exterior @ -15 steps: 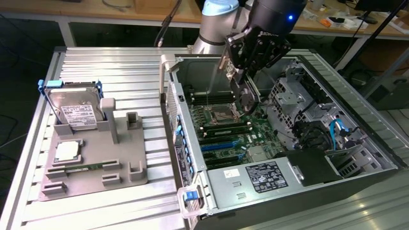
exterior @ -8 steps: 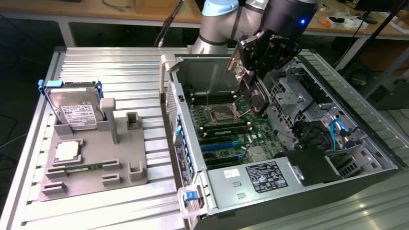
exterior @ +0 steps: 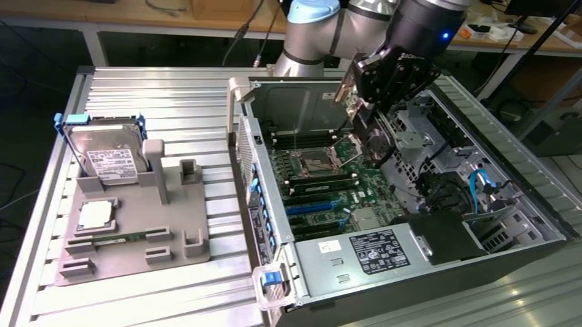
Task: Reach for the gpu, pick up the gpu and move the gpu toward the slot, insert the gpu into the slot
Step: 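Pick up the gpu and move the gpu toward the slot, then insert the gpu into the slot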
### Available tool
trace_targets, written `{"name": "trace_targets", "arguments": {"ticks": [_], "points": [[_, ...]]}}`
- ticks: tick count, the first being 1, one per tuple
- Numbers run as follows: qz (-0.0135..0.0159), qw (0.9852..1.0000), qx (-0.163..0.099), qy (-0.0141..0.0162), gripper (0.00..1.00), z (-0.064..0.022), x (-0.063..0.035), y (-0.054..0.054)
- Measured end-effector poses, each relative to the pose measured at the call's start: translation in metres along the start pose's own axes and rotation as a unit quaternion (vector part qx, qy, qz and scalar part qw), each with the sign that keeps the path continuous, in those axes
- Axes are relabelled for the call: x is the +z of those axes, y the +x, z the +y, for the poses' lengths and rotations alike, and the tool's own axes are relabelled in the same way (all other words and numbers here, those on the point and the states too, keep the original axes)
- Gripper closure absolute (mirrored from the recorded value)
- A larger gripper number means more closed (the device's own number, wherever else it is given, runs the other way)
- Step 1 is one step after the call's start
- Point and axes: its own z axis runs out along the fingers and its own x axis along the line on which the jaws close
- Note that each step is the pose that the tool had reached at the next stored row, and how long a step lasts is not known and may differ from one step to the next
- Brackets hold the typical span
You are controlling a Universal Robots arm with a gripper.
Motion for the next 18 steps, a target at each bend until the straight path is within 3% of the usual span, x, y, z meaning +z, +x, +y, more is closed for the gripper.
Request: {"name": "trace_targets", "arguments": {"ticks": [4, 18], "points": [[-0.0001, 1.0000, 0.000, 0.0000, 0.73, -0.0007, 0.0003, -0.0104], [0.0000, 1.0000, -0.004, 0.0001, 0.73, -0.0007, 0.0017, -0.0106]]}}
